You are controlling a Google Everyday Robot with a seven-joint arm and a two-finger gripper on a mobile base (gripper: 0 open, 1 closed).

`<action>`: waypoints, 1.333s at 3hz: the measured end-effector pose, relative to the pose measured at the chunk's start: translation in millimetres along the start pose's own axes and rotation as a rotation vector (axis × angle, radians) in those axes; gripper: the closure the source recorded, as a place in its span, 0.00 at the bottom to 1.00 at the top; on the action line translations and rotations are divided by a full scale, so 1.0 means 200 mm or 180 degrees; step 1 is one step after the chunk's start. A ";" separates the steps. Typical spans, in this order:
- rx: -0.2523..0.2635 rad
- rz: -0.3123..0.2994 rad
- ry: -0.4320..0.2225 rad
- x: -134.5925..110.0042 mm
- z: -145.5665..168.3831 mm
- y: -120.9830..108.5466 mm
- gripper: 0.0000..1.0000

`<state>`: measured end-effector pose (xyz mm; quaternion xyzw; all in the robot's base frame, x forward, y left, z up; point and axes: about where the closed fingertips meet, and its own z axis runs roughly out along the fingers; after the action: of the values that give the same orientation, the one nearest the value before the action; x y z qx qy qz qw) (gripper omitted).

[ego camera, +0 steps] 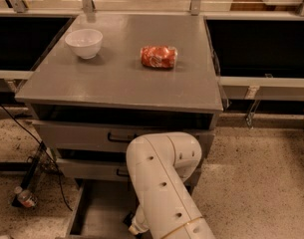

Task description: Pick rxbar chocolate from bottom drawer and place on counter

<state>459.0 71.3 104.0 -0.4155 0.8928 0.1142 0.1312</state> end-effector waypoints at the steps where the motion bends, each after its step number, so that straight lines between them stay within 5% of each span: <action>1: 0.0121 -0.0030 -0.0047 0.01 0.00 0.01 0.97; 4: 0.0268 -0.0216 -0.0216 -0.03 -0.11 0.03 1.00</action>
Offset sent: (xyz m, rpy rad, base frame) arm -0.0075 -0.0021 0.0002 -0.0277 -0.1104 0.0062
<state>454.9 72.3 126.9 -0.4355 0.8773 0.0860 0.1826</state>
